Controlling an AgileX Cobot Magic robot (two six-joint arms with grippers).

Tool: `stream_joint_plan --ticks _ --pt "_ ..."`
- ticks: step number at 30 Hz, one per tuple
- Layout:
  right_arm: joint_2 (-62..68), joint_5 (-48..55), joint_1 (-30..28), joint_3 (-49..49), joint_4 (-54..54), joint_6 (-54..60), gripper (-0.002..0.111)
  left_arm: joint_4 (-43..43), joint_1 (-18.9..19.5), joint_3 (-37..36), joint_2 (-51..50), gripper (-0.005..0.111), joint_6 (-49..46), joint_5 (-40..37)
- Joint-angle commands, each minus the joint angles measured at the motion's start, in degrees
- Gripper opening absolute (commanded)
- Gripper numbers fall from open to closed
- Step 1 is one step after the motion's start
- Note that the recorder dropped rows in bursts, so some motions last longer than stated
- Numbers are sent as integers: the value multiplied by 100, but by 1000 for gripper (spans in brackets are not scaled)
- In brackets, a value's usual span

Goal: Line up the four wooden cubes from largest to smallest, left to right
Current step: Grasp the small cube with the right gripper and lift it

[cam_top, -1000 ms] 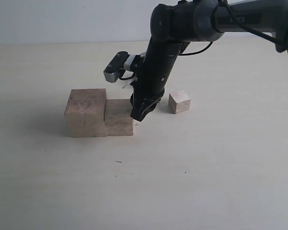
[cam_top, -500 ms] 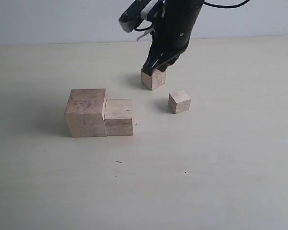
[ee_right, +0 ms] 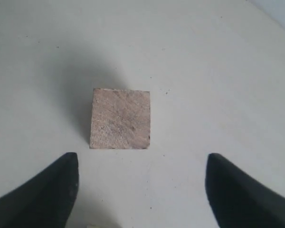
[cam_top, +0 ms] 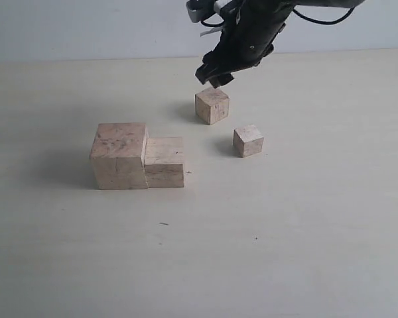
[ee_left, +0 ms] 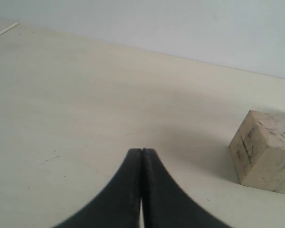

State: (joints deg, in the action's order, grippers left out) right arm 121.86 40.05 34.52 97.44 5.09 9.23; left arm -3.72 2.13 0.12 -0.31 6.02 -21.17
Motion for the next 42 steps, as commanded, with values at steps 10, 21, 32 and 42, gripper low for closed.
stream_joint_plan --ticks 10,21,32,42 --pt "587 -1031 -26 24 -110 -29 81 11 -18 -12 31 0 8 32" --pt "1048 -1028 -66 228 -427 -20 81 11 -18 -12 31 0 8 32" --pt "959 -471 -99 228 -472 -20 6 11 -18 -12 31 0 8 32" --pt "-59 784 -99 228 -1025 2271 0 11 -18 -12 31 0 8 32"
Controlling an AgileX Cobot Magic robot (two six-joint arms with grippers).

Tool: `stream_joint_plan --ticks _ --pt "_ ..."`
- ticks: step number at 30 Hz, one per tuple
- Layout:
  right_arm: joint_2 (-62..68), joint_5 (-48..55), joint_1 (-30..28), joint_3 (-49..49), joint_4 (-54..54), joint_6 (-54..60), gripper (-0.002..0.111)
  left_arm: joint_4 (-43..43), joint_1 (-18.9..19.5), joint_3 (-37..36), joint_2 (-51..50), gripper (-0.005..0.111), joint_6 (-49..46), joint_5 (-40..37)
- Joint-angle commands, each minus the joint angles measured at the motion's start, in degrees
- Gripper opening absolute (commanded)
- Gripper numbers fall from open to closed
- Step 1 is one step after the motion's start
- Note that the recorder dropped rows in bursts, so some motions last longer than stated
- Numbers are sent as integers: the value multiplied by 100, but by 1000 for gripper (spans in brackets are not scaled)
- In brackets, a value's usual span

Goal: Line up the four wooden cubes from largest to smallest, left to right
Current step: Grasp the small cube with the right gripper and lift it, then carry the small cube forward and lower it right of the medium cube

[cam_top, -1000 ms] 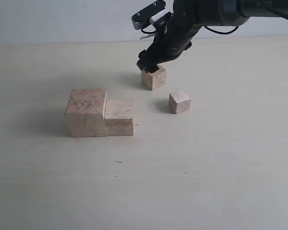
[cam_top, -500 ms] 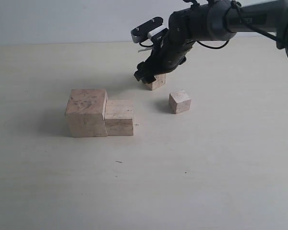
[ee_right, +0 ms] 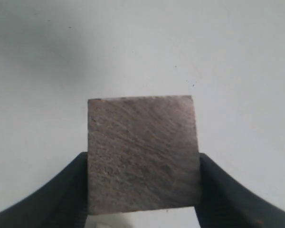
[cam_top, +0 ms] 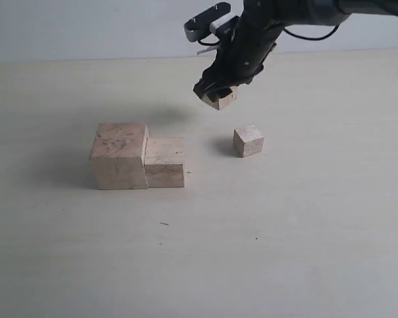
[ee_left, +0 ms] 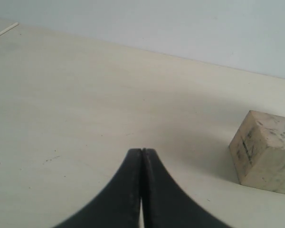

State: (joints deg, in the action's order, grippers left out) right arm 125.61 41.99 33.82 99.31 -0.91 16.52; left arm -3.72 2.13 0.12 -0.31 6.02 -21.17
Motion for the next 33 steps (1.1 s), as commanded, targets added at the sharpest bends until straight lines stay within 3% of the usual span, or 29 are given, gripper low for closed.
stream_joint_plan --ticks 1,5,12,16,22,29,33 --pt "-510 791 -29 42 -549 1864 0 11 -18 -12 31 0 8 32" --pt "-861 1308 -29 42 -631 2425 0 11 -18 -12 31 0 8 32" --pt "-1237 1673 -29 42 -941 1706 0 11 -18 -12 31 0 8 32" --pt "-1252 2170 -29 -24 -941 2604 0 11 -18 -12 31 0 8 32" --pt "-1124 1901 -29 -650 -1165 4252 0 11 -18 -12 31 0 8 32" --pt "-868 1330 -29 -1326 -1373 4875 0 11 -18 -12 31 0 8 32" --pt "-768 1219 -29 -1398 -2040 5581 0 11 -18 -12 31 0 8 32"
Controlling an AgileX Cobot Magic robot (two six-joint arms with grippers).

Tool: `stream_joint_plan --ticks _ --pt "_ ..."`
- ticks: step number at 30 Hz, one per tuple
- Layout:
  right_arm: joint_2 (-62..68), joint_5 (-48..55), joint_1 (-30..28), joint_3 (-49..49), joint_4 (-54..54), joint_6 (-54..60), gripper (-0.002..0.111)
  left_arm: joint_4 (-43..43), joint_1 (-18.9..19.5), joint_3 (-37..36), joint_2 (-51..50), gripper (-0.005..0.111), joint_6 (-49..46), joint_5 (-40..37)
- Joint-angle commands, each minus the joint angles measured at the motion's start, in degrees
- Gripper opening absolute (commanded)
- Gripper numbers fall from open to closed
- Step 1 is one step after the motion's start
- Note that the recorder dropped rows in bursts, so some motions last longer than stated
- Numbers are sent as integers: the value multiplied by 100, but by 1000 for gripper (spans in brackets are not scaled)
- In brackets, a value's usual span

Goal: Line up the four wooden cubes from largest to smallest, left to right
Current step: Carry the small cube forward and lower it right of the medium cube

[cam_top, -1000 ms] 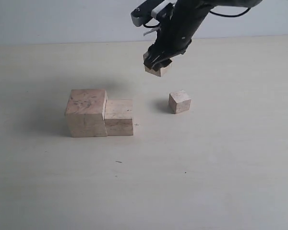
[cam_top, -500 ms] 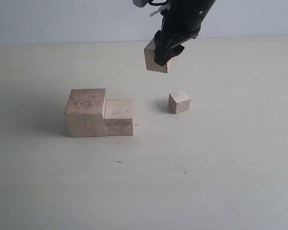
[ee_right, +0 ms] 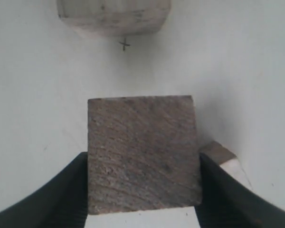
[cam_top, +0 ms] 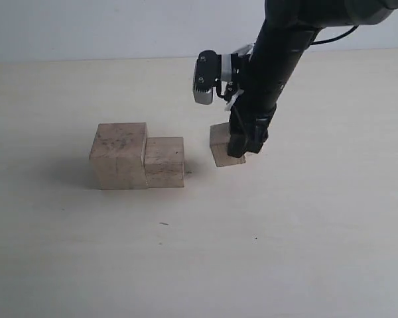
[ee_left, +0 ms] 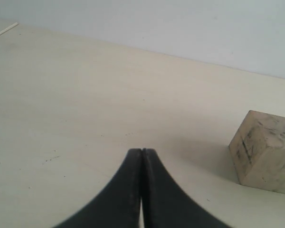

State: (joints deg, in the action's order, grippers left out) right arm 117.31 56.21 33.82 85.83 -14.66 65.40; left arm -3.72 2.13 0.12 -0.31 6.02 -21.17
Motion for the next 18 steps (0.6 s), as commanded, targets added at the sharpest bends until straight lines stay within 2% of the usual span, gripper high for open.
stream_joint_plan --ticks 1,5,18 --pt "99 -239 -29 -50 -834 916 0 11 -18 -12 31 0 8 32" --pt "312 -316 -29 -50 -989 1418 0 11 -18 -12 31 0 8 32" --pt "807 -495 -29 -50 -1087 1432 0 11 -18 -12 31 0 8 32"
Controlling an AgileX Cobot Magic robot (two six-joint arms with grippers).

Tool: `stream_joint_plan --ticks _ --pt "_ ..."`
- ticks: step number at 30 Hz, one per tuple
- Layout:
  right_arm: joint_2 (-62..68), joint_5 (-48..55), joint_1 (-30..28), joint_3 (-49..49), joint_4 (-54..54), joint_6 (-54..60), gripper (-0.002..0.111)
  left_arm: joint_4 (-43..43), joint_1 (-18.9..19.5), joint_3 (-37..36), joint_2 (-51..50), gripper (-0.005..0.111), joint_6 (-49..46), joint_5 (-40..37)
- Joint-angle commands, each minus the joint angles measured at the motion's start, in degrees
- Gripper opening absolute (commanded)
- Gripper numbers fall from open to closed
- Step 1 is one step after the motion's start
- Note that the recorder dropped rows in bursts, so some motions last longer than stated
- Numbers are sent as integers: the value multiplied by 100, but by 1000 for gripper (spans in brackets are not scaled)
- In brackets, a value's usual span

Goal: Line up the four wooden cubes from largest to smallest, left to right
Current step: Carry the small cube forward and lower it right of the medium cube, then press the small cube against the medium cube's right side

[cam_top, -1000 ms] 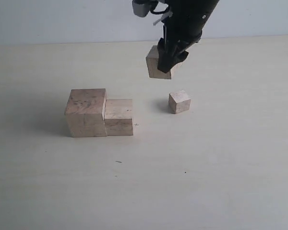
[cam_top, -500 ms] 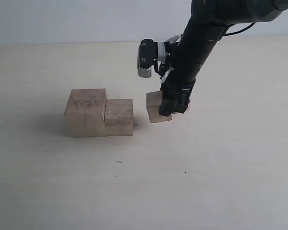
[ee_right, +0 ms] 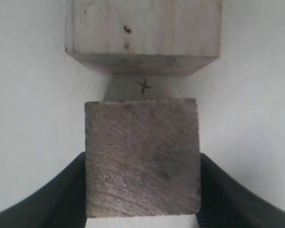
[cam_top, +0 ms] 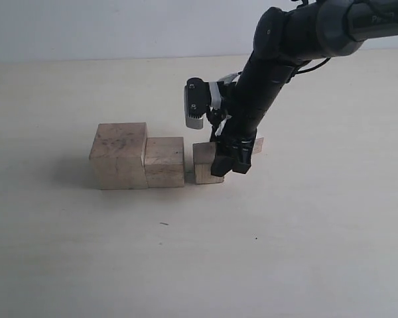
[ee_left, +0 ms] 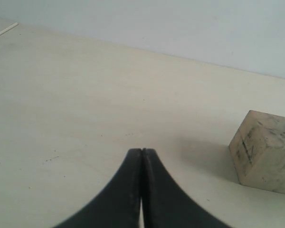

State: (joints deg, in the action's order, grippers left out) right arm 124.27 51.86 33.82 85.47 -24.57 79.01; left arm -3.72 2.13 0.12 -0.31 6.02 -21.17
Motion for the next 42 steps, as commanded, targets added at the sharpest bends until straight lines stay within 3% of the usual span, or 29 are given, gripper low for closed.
stream_joint_plan --ticks 1,9,31,42 --pt "135 -60 -29 -15 -113 103 0 11 -18 -12 31 0 8 32" --pt "168 -85 -29 -15 -411 677 0 11 -18 -12 31 0 8 32" --pt "168 -213 -29 -15 -801 638 1 11 -18 -12 31 0 8 32" --pt "168 -213 -29 -15 -801 477 36 11 -18 -12 31 0 8 32"
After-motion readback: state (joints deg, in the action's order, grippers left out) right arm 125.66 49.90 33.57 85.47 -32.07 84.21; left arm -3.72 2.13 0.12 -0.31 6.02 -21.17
